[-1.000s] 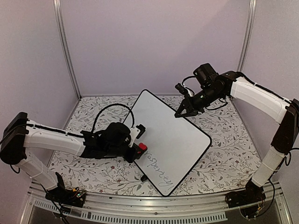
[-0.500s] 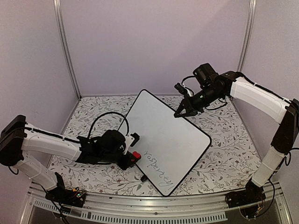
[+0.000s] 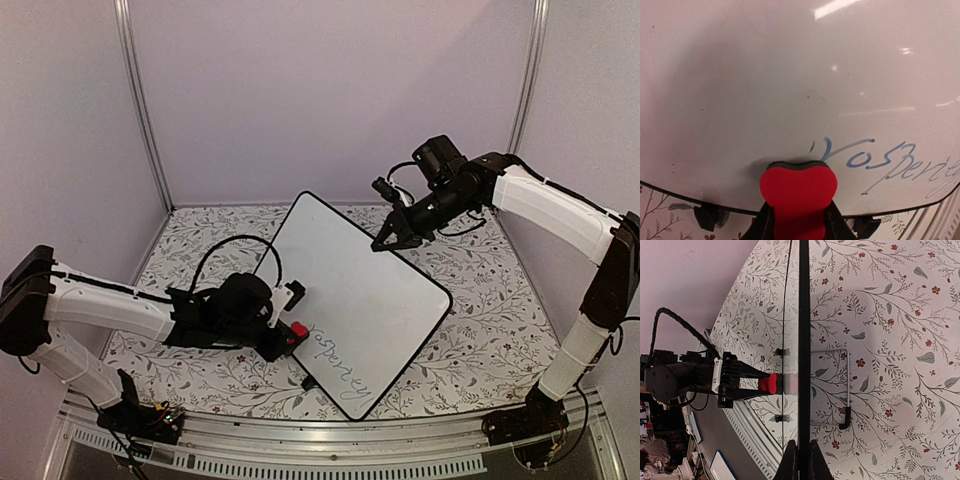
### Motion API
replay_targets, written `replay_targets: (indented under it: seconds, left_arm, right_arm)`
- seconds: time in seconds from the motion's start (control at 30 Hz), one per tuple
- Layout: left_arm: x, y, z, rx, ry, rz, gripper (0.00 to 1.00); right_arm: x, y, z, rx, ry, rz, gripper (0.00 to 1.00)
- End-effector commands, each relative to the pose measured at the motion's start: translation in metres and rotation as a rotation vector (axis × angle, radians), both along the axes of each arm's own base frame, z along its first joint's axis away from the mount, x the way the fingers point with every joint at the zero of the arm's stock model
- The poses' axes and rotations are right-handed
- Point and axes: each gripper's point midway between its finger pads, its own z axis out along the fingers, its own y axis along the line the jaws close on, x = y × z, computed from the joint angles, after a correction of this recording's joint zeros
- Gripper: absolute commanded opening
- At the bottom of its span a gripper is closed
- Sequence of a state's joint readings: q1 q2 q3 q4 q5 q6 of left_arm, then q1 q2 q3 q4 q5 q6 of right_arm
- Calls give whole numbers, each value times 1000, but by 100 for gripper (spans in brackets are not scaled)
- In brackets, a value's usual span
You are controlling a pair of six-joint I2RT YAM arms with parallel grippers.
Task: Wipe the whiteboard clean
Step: Erase the center of the whiteboard.
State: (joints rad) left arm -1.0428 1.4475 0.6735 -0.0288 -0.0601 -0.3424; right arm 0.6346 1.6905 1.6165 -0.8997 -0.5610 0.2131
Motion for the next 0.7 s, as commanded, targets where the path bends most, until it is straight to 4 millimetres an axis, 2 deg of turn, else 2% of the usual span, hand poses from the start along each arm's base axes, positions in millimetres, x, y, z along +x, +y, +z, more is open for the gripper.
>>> replay_targets:
  seconds: [0.0, 0.3, 0.43, 0.53, 0.67]
  left_arm:
    - [5, -21, 16, -23, -42, -40, 0]
    - [24, -34, 33, -3, -118, -33, 0]
    - [27, -38, 39, -17, -131, -35, 0]
    - [25, -37, 30, 0, -107, -42, 0]
    - [15, -30, 5, 40, -46, -45, 0]
  right_arm:
    - [-20, 9, -18, -33, 42, 85, 0]
    - [-21, 8, -18, -31, 39, 86, 0]
    - [-21, 8, -18, -32, 39, 85, 0]
    - [-21, 8, -17, -30, 39, 86, 0]
    - [-21, 8, -17, -31, 40, 85, 0]
